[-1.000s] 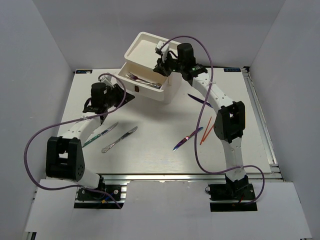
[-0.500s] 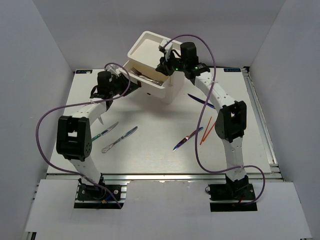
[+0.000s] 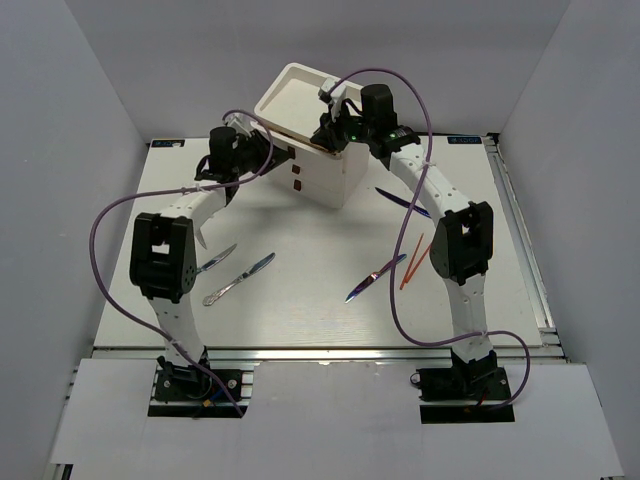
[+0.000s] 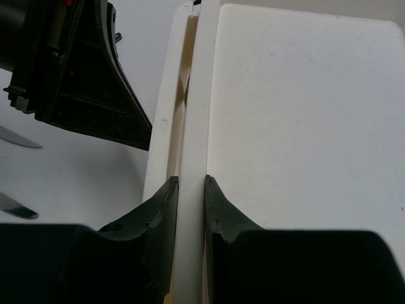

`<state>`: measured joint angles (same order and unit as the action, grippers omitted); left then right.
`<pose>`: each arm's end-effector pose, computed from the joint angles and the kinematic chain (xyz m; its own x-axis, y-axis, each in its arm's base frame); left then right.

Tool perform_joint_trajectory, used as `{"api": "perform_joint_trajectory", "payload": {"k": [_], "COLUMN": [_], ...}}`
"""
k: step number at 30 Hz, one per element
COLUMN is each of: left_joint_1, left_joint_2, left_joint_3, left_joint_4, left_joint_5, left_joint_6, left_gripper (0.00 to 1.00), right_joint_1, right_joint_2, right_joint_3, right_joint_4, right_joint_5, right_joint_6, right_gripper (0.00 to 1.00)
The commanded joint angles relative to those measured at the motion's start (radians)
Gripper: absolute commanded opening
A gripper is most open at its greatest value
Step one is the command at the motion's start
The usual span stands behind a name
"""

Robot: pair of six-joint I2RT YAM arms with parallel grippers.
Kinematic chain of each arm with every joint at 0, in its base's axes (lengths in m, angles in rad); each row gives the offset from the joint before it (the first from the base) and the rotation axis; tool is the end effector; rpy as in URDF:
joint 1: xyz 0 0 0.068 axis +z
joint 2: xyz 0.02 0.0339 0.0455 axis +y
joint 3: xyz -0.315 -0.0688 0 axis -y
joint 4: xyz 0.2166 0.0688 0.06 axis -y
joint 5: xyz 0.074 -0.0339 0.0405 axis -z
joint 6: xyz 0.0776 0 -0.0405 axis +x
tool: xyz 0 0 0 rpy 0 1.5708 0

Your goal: Sort the eating utensils into containers

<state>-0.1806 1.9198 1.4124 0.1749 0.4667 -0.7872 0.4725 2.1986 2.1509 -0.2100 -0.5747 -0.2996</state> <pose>0.4675 -0.1209 0.3099 -0.6366 -0.5268 -0.5631 0.1811 0.6077 -0.7732 0.4784 0.2919 0.3826 0.0341 -0.2608 -0.9648 -0.8792 0.4513 -0.1530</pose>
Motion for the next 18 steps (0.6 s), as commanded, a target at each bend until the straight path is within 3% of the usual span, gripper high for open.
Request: {"api": "perform_joint_trajectory", "payload": {"k": [1,10,18], "left_joint_1": [-0.008,-0.01,-0.008], "left_joint_2": [0.016,0.096,0.068], "left_joint_3": [0.063,0.166,0.151], "left_joint_4": [0.038,0.04,0.044], "left_joint_5": [-0.017,-0.025,-0.033], "left_joint_6": [-0.01,-0.032,-0.009], "left_gripper": [0.33,0.4,0.48], "right_joint_1": [0.057,0.066,0.075], "right_joint_2": [-0.011,-0.016,-0.016], "right_joint_3": [0.02,0.018,0.015], "right_joint_4": [-0.132,-0.135,-0.124], "right_joint_5": [-0.166,-0.172,-0.175], "right_joint_6": [0.08,0.106,0.132], "right_gripper": [0.0,0.0,0.0]}}
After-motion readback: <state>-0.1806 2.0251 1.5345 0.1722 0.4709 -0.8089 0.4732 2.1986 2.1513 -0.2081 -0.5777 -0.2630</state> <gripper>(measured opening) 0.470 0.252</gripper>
